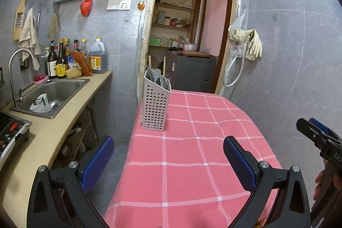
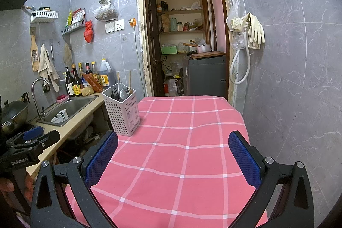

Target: Organize utensils

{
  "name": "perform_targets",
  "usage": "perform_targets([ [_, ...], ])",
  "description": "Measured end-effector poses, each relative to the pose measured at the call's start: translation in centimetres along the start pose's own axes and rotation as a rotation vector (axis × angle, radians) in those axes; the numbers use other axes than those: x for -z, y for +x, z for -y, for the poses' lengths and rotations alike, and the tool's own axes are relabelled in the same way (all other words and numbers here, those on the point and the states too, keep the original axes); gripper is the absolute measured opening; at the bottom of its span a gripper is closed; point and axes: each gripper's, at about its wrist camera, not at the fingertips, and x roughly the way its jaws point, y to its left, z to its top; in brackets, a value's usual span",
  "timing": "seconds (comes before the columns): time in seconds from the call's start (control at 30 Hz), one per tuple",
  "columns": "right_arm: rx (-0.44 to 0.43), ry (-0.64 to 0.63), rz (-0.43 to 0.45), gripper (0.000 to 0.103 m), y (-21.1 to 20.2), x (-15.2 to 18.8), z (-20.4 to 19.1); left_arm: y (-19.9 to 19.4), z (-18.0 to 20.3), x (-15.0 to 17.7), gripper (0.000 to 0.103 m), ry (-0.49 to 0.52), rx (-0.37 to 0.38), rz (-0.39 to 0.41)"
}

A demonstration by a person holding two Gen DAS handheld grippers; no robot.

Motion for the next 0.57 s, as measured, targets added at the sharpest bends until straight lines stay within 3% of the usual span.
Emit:
perform_targets([
  [0.57, -0.001, -0.002, -0.001, 0.102, 0.0, -0.2, 0.0, 0.1, -1.3, -0.5, 0.103, 0.025, -0.016, -0.007],
])
